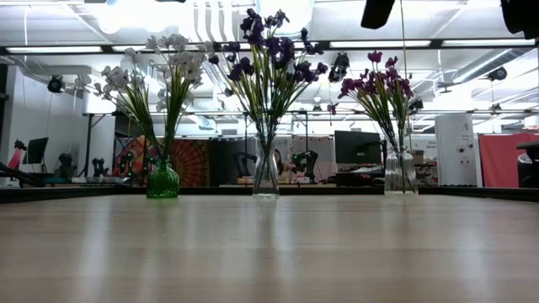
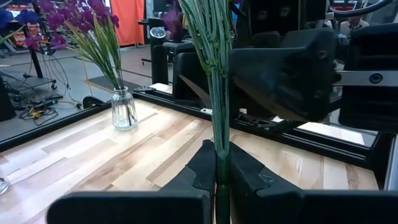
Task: Sort flowers into vase by color
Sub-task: Put the light violet flowers into the right transparent vase
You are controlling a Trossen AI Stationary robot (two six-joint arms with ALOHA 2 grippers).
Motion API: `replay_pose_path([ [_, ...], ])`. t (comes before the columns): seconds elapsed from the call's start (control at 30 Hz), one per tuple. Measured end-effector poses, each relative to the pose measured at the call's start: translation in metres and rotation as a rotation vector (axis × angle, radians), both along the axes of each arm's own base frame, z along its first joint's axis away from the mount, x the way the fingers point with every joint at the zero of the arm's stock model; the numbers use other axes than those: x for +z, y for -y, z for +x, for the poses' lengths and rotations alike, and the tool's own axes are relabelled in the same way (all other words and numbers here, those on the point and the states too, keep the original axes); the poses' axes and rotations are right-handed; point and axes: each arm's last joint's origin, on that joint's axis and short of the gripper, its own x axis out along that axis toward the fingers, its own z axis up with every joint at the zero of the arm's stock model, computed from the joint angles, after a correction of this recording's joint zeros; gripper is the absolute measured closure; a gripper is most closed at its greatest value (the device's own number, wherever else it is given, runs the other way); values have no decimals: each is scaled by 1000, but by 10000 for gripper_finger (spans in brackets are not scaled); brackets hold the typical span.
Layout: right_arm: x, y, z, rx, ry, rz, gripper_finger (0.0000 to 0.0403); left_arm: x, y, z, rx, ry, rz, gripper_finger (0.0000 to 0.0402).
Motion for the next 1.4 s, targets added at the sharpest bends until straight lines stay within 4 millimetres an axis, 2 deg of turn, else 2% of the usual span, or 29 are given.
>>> replay_pose_path([
  [0.27, 0, 1, 1, -3, 0, -8, 355, 0, 0, 0, 0, 0, 0, 400],
  [0.4, 0, 1, 0, 0, 1, -8, 385, 0, 0, 0, 6, 1, 1, 399],
  [0.63, 0, 1, 1, -7, -9, -26, 384, 0, -1, 0, 27, 5, 4, 362],
  [0.8, 1, 1, 0, -11, -31, -41, 384, 0, 0, -1, 27, 6, 3, 302],
  [1.07, 14, 9, -8, -105, -230, -111, 385, 5, 6, -11, -4, -40, 47, 205],
  [1.2, 24, 20, -18, -117, -353, -116, 385, 8, 9, -20, -23, -82, 82, 185],
  [1.4, 45, 41, -45, -132, -480, -68, 385, 17, 8, -29, -38, -110, 104, 182],
])
